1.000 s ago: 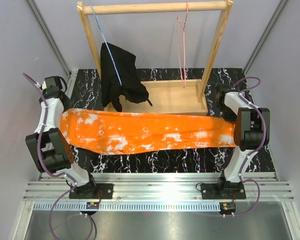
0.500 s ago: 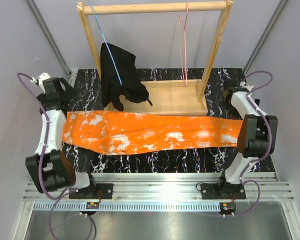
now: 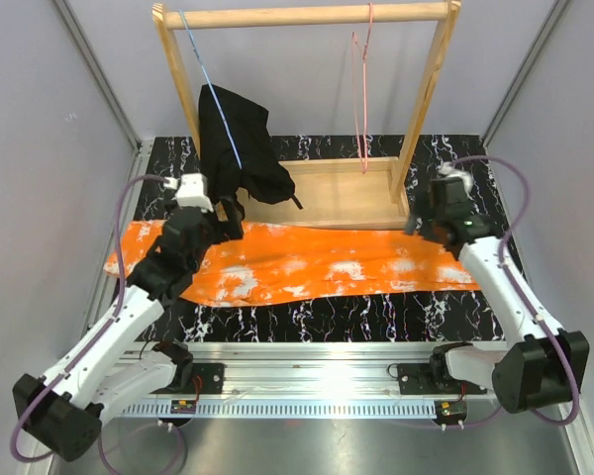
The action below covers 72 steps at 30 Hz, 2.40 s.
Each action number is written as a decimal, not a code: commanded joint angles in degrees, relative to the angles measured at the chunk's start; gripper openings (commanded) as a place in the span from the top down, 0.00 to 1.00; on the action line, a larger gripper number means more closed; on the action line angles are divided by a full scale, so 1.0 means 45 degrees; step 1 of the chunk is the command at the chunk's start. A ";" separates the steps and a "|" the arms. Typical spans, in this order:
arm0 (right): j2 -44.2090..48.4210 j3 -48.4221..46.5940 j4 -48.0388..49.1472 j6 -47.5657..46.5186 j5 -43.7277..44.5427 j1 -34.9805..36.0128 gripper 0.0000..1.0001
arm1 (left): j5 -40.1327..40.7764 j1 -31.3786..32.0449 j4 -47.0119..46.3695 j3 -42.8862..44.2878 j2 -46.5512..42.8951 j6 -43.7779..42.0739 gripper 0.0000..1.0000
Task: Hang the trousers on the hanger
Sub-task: Fold the trousers
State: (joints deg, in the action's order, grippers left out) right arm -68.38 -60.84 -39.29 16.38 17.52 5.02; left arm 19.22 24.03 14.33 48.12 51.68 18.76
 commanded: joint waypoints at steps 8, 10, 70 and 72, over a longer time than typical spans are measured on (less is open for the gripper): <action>-0.1617 0.1566 0.3026 0.2041 -0.2175 0.6360 0.25 | 0.1803 0.2218 0.2574 -0.0131 -0.0722 0.0558 0.01; -0.2126 0.1431 0.3261 0.2199 -0.2038 0.6852 0.25 | 0.1588 0.2218 0.3568 0.0437 -0.0859 0.0227 0.01; -0.5687 0.0591 0.2834 0.4133 0.0891 0.9393 1.00 | 0.0670 0.1339 0.3535 -0.0283 -0.1563 -0.2139 0.01; -0.5140 0.0454 0.2268 0.4056 0.1126 0.9432 1.00 | 0.0670 0.1339 0.3554 -0.0283 -0.1563 -0.2139 0.01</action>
State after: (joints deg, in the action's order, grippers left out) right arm -96.77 -57.34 -23.14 34.48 18.50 46.81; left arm 22.48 30.30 31.57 47.20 44.84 9.45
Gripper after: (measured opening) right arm 0.009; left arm 0.987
